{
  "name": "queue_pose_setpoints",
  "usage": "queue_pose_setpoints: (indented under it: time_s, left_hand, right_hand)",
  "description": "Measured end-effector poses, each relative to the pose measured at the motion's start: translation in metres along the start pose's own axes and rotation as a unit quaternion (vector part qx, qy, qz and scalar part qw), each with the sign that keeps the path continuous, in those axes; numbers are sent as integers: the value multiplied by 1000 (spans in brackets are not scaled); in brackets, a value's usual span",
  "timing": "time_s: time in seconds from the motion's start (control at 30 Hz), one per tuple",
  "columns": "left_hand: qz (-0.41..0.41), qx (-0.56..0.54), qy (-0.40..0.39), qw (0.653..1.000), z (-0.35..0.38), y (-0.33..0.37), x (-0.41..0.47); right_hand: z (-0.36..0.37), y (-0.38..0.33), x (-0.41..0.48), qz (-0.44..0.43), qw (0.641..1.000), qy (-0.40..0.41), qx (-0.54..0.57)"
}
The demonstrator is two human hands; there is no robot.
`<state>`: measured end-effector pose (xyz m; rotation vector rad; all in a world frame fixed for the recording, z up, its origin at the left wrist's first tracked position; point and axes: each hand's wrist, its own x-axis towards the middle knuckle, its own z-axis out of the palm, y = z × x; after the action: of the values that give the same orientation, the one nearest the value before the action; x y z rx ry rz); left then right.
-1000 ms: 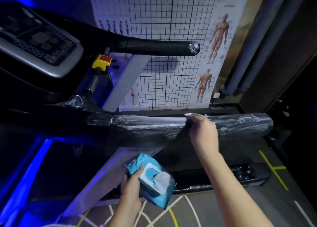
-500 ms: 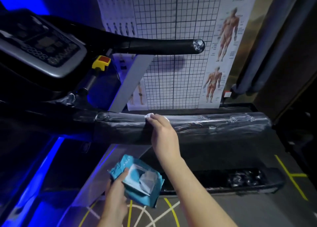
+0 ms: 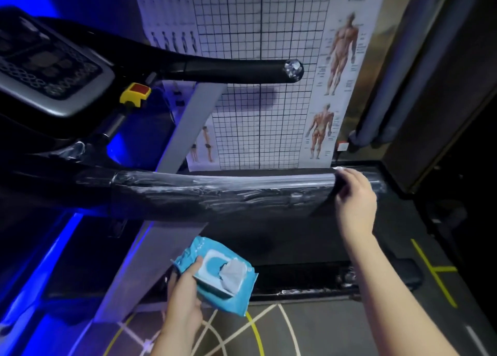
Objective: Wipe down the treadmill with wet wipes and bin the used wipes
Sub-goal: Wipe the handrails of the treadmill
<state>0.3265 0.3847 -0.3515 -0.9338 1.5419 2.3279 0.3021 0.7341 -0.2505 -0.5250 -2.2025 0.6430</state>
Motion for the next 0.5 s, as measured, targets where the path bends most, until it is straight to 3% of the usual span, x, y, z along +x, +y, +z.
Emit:
queue_pose_setpoints:
  time_s: [0.17, 0.37, 0.5]
  left_hand:
    - [-37, -5, -20, 999, 39, -6, -20]
    - [-34, -2, -15, 999, 59, -24, -22]
    - [-50, 20, -18, 998, 61, -24, -23]
  right_hand:
    - [-14, -1, 0, 23, 998, 39, 34]
    - [22, -52, -60, -177, 975, -68, 116]
    - [22, -20, -46, -143, 982, -46, 110]
